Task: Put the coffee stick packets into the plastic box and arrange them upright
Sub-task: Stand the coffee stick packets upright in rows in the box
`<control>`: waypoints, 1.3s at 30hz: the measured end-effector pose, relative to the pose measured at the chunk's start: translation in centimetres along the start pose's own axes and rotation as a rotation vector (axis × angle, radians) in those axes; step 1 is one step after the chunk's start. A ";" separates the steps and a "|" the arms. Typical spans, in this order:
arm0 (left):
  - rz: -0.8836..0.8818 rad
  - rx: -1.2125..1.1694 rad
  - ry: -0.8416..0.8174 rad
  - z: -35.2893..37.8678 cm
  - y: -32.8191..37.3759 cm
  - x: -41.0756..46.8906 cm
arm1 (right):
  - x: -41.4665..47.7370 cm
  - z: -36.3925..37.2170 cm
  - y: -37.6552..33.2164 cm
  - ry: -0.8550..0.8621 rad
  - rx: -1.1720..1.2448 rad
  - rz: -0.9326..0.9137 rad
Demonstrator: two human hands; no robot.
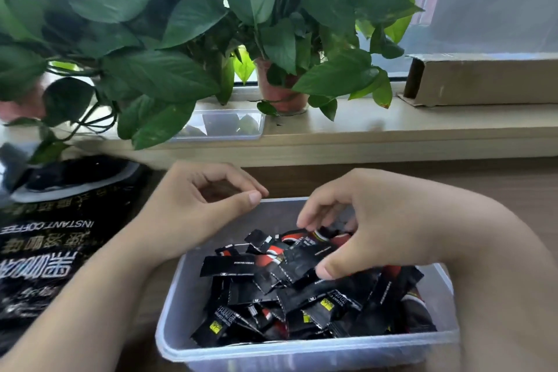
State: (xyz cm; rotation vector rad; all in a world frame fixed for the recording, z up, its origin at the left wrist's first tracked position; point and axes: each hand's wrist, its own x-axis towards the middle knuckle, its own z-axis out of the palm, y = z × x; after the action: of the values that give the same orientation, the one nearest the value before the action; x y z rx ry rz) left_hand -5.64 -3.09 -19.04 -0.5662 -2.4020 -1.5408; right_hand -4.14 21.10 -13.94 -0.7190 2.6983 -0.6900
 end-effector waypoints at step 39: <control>0.042 -0.054 0.161 0.3 -2.3 0.1 | 2.6 4.7 -6.6 -0.051 -0.394 -0.052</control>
State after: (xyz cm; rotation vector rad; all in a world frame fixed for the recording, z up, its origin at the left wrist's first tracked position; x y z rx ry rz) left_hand -6.77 -3.65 -21.01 -0.4800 -2.2222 -1.5739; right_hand -1.97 12.90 -14.93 -0.8831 2.8045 -0.1431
